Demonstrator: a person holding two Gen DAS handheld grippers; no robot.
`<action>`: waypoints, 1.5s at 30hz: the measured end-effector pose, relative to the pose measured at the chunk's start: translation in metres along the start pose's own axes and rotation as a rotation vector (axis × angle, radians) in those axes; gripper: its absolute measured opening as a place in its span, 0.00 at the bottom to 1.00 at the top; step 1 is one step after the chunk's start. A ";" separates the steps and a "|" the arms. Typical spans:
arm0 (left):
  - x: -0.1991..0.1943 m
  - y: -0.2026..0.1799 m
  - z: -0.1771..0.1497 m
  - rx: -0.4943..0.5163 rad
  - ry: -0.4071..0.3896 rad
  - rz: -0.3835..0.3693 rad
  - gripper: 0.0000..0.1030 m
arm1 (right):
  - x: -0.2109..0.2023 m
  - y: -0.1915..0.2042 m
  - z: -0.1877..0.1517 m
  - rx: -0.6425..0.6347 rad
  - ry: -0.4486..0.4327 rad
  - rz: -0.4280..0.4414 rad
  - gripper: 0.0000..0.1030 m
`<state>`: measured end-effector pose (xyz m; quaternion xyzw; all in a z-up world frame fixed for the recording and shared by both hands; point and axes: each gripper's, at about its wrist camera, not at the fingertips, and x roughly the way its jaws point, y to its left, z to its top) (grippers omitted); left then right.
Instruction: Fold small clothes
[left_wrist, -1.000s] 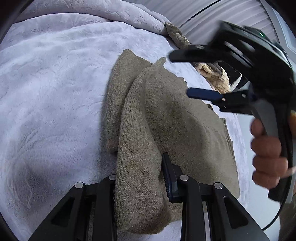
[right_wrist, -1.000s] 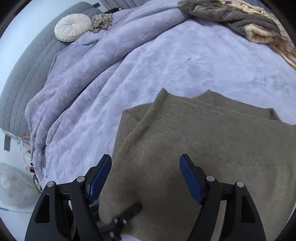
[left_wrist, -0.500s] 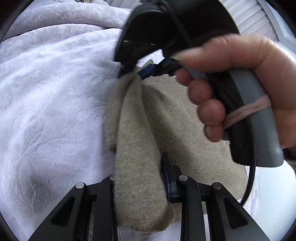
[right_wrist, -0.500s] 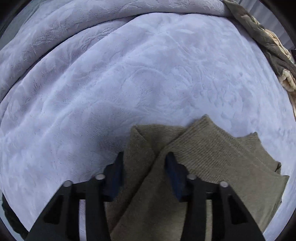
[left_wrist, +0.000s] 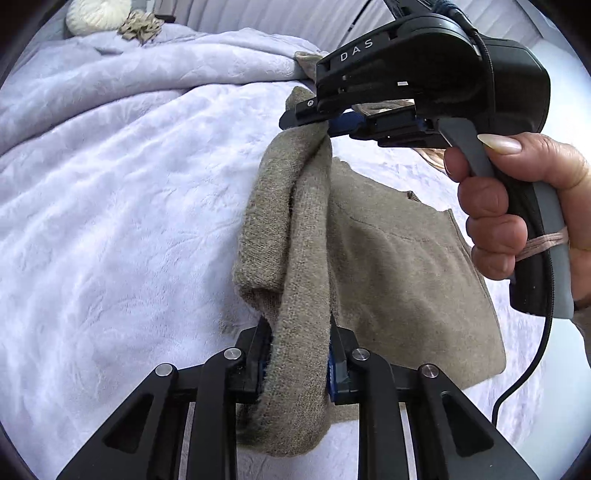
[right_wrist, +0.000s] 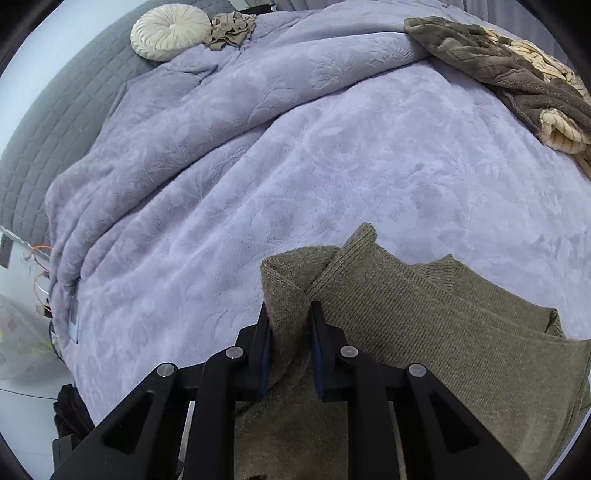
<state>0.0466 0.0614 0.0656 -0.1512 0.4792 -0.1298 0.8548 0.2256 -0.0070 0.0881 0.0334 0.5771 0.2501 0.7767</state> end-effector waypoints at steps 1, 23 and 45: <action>-0.003 -0.006 0.001 0.019 -0.004 0.008 0.23 | -0.003 -0.007 0.004 0.007 -0.011 0.020 0.19; -0.020 -0.113 0.006 0.311 0.014 0.128 0.22 | -0.090 -0.100 -0.032 0.187 -0.187 0.206 0.19; 0.008 -0.226 -0.014 0.511 0.079 0.240 0.17 | -0.147 -0.184 -0.074 0.248 -0.250 0.204 0.19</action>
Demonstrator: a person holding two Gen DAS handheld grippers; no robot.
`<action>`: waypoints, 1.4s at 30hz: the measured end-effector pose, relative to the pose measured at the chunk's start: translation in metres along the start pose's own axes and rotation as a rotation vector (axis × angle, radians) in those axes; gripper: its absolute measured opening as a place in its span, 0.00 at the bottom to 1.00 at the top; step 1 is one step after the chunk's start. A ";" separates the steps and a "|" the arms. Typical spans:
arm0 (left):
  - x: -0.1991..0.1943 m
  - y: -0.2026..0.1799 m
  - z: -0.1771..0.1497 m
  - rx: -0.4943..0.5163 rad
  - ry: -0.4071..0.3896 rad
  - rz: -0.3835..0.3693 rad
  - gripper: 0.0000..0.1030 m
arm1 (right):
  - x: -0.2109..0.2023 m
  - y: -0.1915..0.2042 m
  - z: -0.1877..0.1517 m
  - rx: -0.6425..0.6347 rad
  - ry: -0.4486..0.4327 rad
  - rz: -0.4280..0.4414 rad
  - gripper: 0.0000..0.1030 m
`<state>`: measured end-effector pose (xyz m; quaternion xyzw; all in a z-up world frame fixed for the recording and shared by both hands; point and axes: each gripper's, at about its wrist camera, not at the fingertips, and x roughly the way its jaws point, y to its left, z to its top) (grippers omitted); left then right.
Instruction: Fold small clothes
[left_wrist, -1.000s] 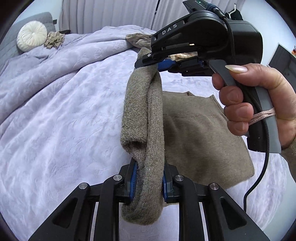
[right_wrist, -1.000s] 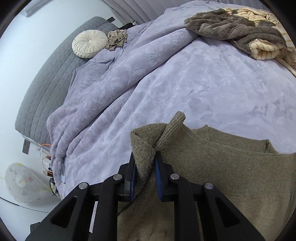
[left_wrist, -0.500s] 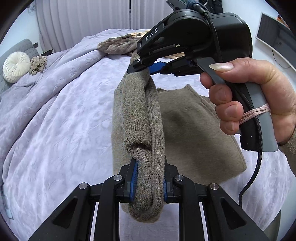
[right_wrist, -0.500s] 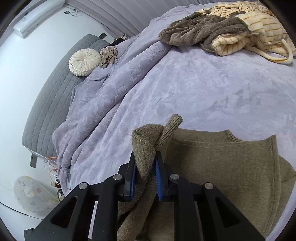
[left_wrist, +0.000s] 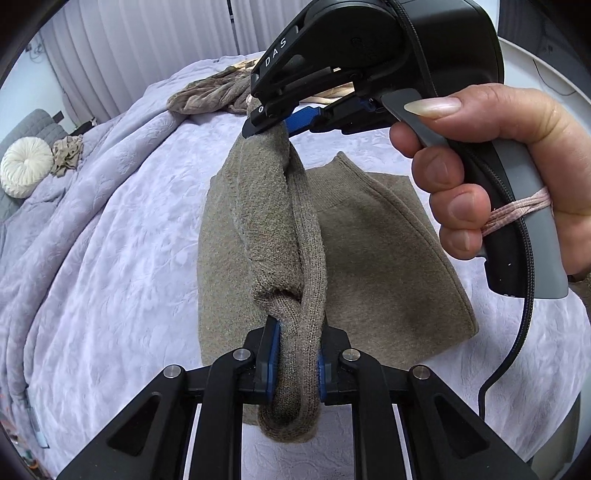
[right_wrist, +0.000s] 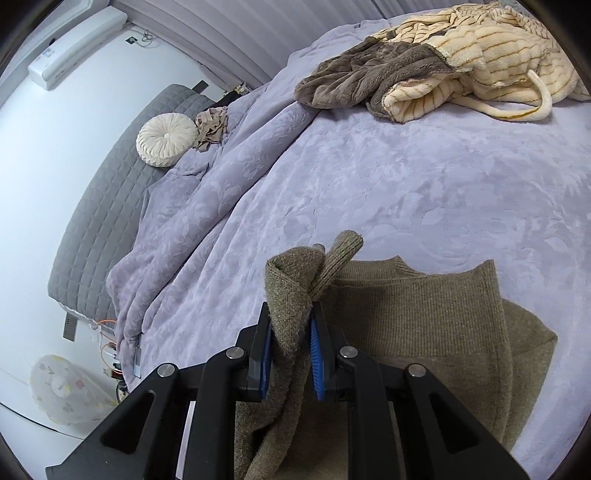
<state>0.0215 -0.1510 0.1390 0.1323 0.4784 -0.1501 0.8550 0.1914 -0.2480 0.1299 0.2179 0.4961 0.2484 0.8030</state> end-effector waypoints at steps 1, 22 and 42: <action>0.001 -0.003 0.001 0.011 0.010 0.018 0.17 | -0.003 -0.003 -0.001 0.002 -0.003 0.000 0.19; 0.023 -0.119 0.011 0.186 0.056 0.240 0.17 | -0.041 -0.046 -0.002 -0.120 0.021 0.037 0.19; 0.059 -0.173 0.018 0.290 0.104 0.245 0.17 | -0.045 -0.133 -0.017 0.005 0.006 0.081 0.19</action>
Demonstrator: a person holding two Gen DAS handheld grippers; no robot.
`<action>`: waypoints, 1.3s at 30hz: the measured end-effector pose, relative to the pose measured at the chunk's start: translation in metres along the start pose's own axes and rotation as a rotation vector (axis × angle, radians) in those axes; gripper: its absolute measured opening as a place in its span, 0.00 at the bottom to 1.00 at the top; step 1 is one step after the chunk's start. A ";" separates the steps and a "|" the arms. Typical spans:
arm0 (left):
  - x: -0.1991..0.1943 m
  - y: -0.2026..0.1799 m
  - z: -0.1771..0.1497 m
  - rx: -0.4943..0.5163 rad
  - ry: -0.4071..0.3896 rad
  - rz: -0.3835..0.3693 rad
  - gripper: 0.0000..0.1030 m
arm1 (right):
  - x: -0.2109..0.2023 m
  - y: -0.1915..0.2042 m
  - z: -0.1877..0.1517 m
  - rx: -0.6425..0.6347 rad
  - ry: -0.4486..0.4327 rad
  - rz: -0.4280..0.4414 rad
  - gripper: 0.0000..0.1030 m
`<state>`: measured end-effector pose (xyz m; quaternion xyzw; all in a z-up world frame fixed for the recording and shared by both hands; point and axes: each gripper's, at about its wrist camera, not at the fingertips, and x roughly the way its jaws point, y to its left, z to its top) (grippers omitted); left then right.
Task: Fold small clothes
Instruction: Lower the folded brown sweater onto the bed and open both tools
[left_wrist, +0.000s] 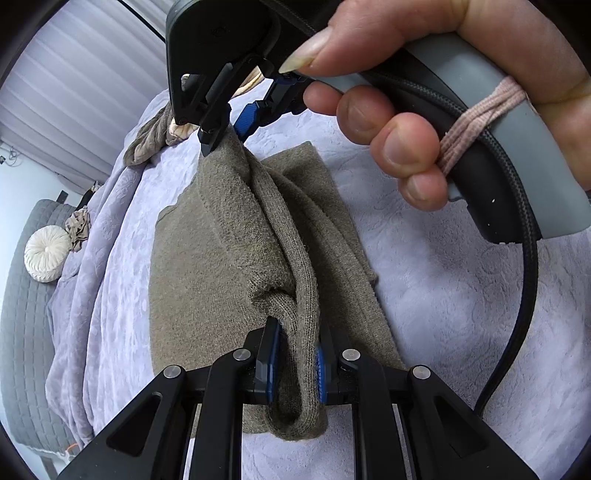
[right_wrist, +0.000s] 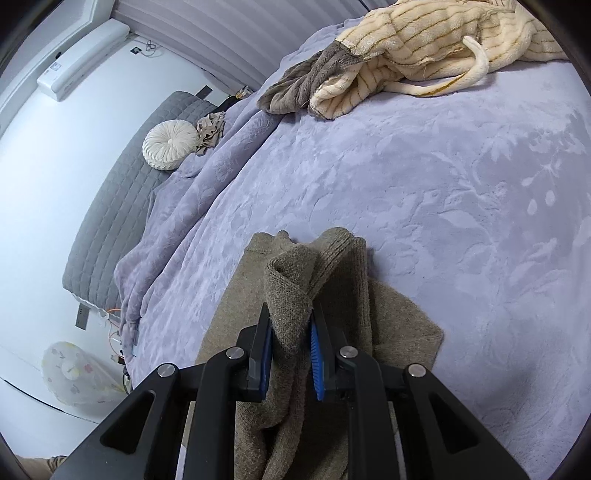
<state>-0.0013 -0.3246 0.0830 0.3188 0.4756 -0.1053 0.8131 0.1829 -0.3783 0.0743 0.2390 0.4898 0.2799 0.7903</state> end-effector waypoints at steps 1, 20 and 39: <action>0.002 -0.001 0.000 0.001 0.005 -0.001 0.17 | 0.001 -0.004 -0.001 0.009 0.003 -0.001 0.19; 0.017 -0.025 -0.008 0.074 -0.001 0.036 0.17 | -0.002 -0.048 -0.016 0.109 -0.010 -0.004 0.13; 0.017 -0.026 -0.011 0.096 -0.012 0.004 0.17 | -0.011 -0.049 -0.025 0.124 -0.067 -0.082 0.08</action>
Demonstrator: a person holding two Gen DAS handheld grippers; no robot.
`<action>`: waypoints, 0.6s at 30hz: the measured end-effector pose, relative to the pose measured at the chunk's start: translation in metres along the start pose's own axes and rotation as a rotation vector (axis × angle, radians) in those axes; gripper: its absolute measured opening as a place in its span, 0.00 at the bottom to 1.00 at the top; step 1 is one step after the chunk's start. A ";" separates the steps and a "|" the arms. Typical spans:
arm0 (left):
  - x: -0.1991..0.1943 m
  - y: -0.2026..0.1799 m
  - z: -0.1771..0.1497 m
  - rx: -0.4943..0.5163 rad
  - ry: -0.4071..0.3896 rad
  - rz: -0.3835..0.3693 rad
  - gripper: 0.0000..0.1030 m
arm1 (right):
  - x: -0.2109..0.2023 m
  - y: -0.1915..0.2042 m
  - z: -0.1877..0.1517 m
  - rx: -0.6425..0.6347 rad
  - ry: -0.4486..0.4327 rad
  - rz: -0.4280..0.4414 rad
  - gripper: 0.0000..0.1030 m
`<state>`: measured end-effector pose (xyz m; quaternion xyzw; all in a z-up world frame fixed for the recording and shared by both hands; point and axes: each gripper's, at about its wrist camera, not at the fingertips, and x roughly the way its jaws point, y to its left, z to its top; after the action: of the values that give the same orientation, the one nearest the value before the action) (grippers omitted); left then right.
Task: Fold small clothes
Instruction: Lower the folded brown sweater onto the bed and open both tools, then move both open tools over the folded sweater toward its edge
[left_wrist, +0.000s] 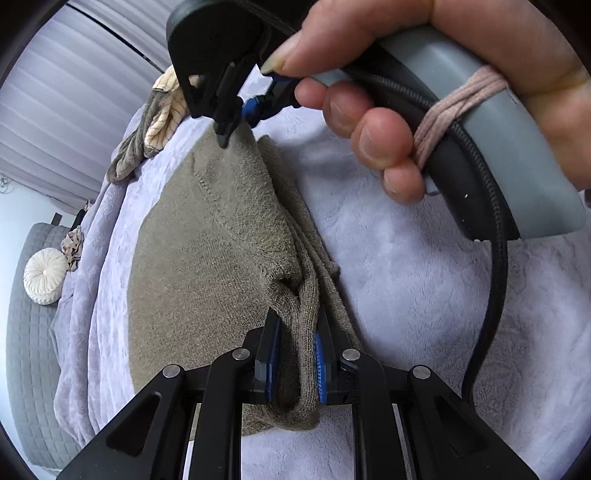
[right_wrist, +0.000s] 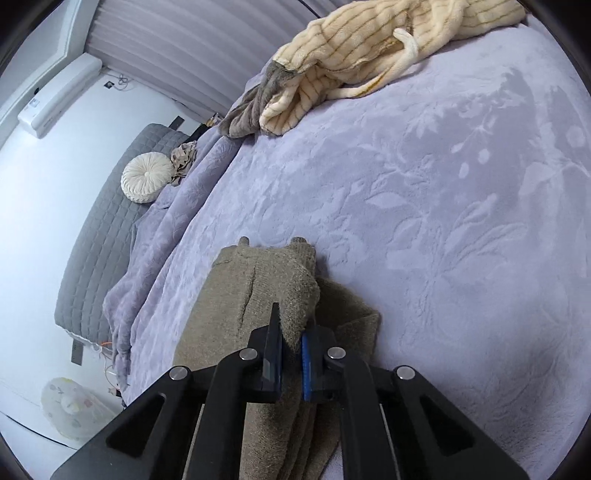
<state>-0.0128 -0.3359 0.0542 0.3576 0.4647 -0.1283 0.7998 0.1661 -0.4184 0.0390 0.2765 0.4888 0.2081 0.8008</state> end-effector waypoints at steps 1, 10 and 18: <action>0.001 -0.001 -0.001 0.006 -0.004 0.004 0.17 | 0.005 -0.005 -0.001 0.008 0.015 -0.010 0.08; -0.011 0.038 -0.012 -0.093 -0.015 -0.197 0.71 | -0.020 -0.011 -0.003 0.086 -0.054 -0.015 0.32; -0.046 0.088 -0.049 -0.229 -0.149 -0.466 0.99 | -0.044 0.048 -0.028 -0.070 -0.024 0.162 0.64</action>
<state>-0.0219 -0.2449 0.1172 0.1379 0.4856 -0.2818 0.8159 0.1189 -0.4015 0.0890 0.2894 0.4475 0.2859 0.7964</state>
